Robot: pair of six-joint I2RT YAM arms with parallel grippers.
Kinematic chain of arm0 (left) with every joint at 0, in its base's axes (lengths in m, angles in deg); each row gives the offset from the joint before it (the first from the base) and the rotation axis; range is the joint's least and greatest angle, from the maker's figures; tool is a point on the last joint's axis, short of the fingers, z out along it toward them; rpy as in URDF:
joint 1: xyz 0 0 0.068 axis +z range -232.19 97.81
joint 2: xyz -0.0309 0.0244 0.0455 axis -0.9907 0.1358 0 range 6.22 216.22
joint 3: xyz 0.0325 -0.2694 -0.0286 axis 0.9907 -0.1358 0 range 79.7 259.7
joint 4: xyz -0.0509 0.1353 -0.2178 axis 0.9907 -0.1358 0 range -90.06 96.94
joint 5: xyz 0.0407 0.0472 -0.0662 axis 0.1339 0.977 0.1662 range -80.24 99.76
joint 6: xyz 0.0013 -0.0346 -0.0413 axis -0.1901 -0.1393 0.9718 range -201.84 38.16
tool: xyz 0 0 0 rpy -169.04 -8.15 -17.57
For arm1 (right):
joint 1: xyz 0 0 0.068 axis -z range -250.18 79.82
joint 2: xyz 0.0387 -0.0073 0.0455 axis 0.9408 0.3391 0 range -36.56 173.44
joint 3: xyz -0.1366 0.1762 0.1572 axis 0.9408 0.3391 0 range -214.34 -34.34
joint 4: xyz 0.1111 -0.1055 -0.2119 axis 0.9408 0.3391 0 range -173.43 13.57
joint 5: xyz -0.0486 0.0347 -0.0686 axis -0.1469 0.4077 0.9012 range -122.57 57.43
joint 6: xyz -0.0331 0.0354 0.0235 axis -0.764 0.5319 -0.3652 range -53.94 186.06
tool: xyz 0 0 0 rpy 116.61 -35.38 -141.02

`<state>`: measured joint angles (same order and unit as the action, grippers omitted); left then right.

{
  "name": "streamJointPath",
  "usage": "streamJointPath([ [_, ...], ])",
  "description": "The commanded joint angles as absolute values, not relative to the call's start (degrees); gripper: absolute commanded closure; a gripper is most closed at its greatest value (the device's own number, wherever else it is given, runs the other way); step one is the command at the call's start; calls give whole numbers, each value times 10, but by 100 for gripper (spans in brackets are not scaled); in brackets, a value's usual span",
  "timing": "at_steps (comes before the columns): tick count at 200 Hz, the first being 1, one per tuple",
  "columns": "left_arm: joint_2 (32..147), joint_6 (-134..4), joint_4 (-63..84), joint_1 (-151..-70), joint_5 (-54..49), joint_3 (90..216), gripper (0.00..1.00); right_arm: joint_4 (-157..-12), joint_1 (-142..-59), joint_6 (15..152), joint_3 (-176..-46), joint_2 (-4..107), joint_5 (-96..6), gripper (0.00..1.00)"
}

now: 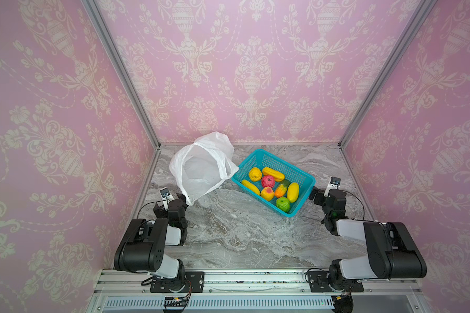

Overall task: Untie the knot of the plastic bag and take out the fruit
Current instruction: Reset both arms

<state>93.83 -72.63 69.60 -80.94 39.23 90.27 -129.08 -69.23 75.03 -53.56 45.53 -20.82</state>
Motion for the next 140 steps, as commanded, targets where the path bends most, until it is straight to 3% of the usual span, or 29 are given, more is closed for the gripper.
streamJointPath([
  [1,937,-746,747,-806,338,914,1,-1366,-704,727,-527,464,-213,0],
  [28,937,-756,642,-806,315,971,1,-1419,-706,706,-510,499,-268,0],
  [37,943,-760,624,-807,305,984,1,-1510,-706,703,-499,539,-280,0],
  [53,945,-765,609,-807,297,994,1,-1449,-707,721,-503,510,-228,0],
  [93,966,-786,556,-814,264,1034,1,-1429,-718,704,-523,518,-234,0],
  [119,975,-794,595,-818,217,1005,1,-1400,-719,696,-539,520,-250,0],
  [131,1013,-811,711,-818,213,982,1,-1398,-718,697,-539,519,-250,0],
  [140,992,-799,662,-817,217,987,1,-1397,-719,696,-539,519,-250,0],
])
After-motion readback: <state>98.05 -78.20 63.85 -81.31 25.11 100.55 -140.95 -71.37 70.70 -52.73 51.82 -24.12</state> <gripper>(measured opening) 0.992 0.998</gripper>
